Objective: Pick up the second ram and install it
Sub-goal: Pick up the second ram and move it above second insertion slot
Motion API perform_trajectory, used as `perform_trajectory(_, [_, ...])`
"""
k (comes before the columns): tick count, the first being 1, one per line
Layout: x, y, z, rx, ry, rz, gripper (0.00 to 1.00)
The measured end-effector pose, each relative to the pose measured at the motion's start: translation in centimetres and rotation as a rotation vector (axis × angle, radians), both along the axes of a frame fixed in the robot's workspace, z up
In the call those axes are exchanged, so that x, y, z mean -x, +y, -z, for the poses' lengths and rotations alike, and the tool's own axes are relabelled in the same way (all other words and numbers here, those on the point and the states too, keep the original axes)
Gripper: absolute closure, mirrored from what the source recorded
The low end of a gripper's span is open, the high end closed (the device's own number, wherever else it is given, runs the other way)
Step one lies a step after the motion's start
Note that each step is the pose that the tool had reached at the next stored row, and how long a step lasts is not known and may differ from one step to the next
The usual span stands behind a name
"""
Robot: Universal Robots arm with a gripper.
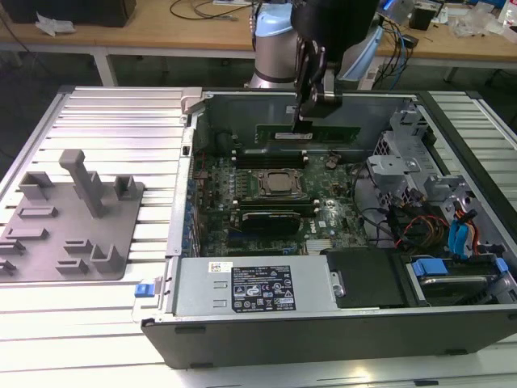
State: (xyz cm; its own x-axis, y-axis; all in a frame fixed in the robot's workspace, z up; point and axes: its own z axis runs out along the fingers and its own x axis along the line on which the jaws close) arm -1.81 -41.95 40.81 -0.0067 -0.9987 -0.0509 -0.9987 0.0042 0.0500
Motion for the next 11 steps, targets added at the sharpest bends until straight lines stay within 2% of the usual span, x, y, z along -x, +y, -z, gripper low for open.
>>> perform_trajectory(3, [0.0, 0.47, 1.12, 0.0001, 0.0001, 0.0, 0.91])
perform_trajectory(7, [0.0, 0.63, 2.01, 0.0001, 0.0001, 0.0, 0.91])
perform_trajectory(9, [0.0, 0.81, 2.76, 0.0001, 0.0001, 0.002, 0.91])
perform_trajectory(11, [0.0, 0.87, 3.09, 0.0001, 0.0001, 0.003, 0.91])
